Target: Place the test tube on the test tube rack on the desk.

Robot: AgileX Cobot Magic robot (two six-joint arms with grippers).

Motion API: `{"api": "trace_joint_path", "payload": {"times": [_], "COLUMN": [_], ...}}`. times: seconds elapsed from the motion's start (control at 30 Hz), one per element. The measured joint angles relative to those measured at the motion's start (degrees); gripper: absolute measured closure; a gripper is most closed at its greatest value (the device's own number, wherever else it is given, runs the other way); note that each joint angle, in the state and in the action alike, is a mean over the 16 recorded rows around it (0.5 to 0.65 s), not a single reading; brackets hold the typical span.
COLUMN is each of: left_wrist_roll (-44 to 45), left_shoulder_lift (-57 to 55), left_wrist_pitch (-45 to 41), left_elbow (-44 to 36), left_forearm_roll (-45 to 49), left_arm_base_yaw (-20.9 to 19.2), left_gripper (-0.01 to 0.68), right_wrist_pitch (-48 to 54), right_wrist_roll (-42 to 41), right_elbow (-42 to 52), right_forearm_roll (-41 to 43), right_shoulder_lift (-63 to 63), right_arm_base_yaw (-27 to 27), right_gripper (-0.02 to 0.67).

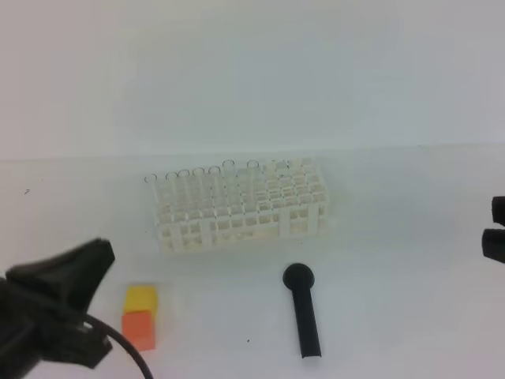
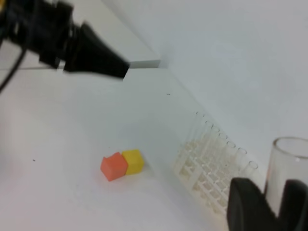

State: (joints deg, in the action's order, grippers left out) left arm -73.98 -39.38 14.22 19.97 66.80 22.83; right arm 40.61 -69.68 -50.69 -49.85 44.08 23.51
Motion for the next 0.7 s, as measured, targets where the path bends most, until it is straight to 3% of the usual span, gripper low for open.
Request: {"api": "trace_joint_path", "payload": {"times": [0.33,0.7], "left_wrist_roll": [-0.8,-0.1], "left_shoulder_lift": [0.01,0.01], "left_wrist_pitch": [1.89,2.52], "left_elbow": [-7.76,-8.86], "left_forearm_roll": [-0.64,2.29], "left_arm_base_yaw": [0.0,0.0], "left_gripper": [0.674,0.674], "right_wrist_pitch": [0.11,0.15], "right_wrist_roll": [-0.58,-1.63], "right_elbow": [0.62,0.62], "right_forearm_roll": [-0.7,-1.71], "right_shoulder_lift": [-0.59,-0.64], "right_arm_base_yaw": [0.0,0.0], "right_gripper": [0.524,0.524]}}
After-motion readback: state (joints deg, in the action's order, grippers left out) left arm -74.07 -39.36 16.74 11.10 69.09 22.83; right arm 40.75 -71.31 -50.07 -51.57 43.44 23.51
